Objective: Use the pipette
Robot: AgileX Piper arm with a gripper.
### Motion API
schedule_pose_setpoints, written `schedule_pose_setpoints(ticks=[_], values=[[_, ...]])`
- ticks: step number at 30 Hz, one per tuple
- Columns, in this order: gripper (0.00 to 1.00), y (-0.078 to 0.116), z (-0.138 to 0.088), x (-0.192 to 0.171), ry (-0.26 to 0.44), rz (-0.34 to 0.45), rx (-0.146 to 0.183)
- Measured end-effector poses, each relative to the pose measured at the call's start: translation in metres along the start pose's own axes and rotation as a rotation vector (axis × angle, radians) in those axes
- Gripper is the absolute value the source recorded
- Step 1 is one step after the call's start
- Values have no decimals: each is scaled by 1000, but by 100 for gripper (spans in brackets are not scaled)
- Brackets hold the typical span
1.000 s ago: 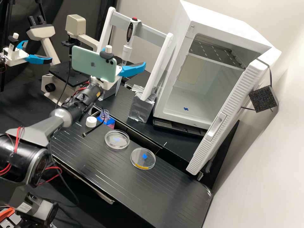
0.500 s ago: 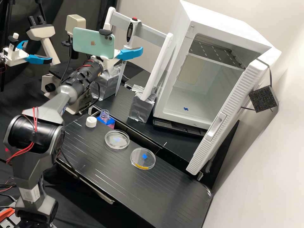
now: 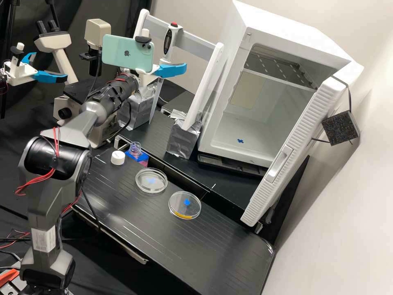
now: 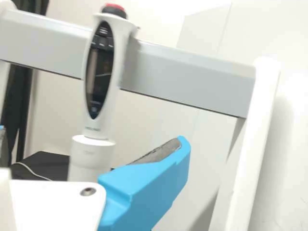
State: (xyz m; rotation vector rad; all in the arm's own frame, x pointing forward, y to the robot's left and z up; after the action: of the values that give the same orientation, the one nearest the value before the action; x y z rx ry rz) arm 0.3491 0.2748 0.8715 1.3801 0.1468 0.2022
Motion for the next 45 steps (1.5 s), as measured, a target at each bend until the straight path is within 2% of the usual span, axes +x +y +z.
schedule_pose_setpoints(ticks=[7,15,31,36,45], values=[[0,-1,8,11,-26,-8,10],[0,0,13,16,-40,-11,-1],[0,-3,9,15,-30,-18,2],[0,-4,6,15,-23,-24,-18],[0,-4,6,14,-24,-24,-15]])
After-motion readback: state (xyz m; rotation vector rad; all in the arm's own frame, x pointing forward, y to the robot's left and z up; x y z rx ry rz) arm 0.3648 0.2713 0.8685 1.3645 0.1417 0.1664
